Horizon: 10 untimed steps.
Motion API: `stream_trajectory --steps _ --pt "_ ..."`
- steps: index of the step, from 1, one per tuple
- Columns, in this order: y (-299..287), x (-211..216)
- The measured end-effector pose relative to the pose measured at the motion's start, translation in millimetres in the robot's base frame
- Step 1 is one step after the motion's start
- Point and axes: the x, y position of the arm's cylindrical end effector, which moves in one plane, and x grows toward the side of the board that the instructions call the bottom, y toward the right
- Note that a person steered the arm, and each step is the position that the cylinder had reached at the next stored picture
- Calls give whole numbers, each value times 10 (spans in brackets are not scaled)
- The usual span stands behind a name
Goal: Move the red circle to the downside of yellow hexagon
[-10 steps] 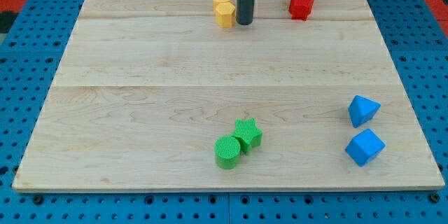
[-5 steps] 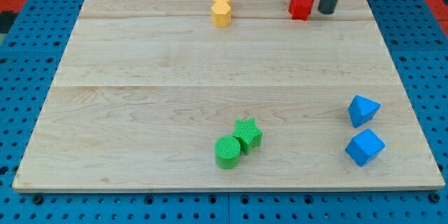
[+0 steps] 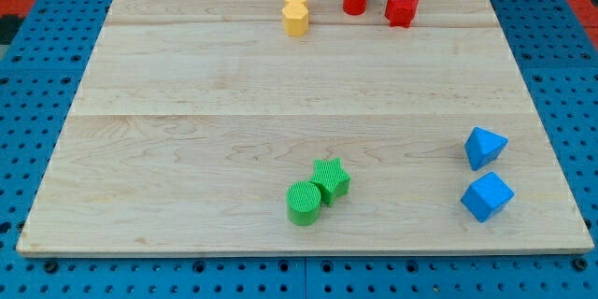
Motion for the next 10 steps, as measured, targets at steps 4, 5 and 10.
stream_trajectory --steps 4,5,10 --pt "-274 104" --pt "-324 429" --pt "-357 1242"
